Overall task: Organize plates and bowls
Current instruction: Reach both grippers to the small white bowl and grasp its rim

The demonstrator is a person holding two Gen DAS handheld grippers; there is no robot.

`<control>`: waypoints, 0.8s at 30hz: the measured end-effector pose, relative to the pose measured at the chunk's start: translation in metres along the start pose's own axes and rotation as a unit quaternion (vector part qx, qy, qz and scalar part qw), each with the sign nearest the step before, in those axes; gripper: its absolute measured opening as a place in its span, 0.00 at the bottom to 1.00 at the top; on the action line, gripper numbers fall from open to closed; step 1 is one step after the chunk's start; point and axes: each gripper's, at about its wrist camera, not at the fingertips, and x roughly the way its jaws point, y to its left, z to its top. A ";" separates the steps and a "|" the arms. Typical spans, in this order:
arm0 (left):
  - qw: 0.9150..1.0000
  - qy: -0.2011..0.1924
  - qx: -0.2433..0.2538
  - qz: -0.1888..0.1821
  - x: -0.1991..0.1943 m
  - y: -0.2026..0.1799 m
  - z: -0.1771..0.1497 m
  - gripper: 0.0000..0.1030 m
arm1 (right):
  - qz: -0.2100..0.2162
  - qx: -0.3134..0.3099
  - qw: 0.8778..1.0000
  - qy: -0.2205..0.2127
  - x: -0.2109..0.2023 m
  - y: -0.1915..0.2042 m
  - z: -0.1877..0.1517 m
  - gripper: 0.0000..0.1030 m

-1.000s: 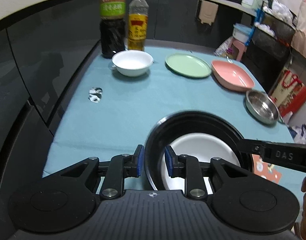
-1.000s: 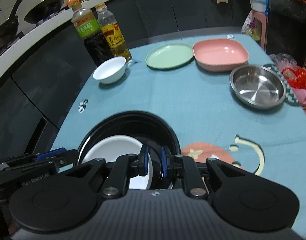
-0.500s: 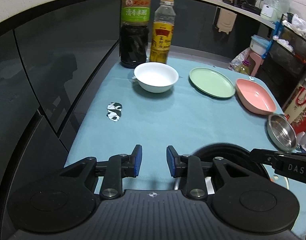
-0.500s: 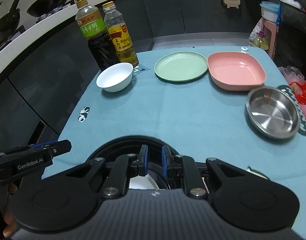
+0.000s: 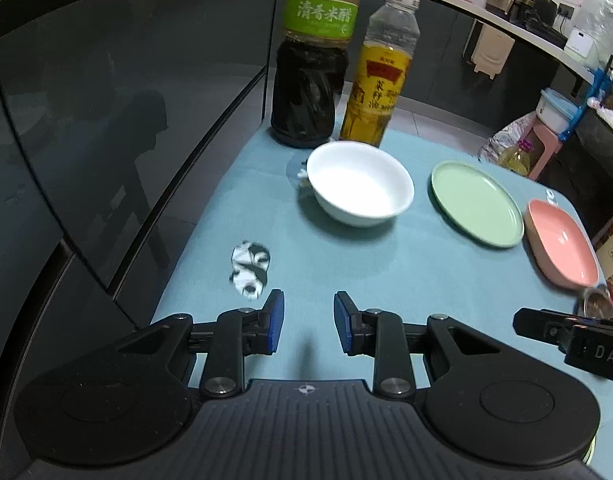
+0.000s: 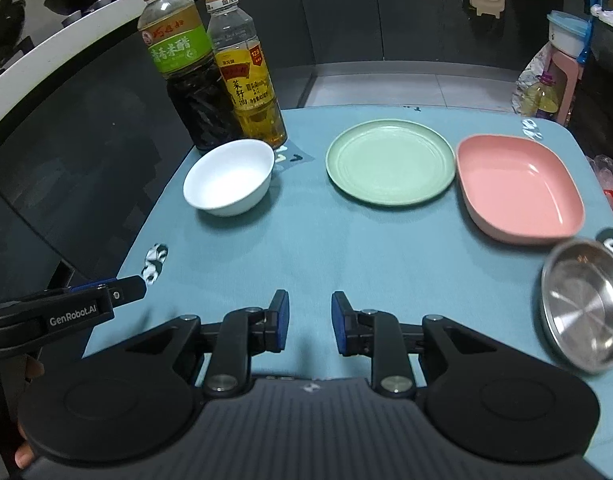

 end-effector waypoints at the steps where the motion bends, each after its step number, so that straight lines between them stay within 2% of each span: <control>1: 1.000 -0.003 -0.003 -0.002 0.002 0.000 0.004 0.25 | 0.000 -0.001 1.000 0.001 0.003 0.001 0.005 0.09; 6: 1.000 -0.012 -0.017 0.003 0.016 0.000 0.025 0.25 | 0.013 -0.006 1.000 0.005 0.021 0.007 0.029 0.09; 14: 0.999 -0.001 -0.043 0.007 0.054 0.003 0.050 0.25 | 0.025 0.005 0.999 0.022 0.060 0.011 0.060 0.09; 24: 0.997 -0.003 -0.080 -0.003 0.088 0.004 0.073 0.25 | 0.054 0.026 0.998 0.032 0.096 0.008 0.086 0.09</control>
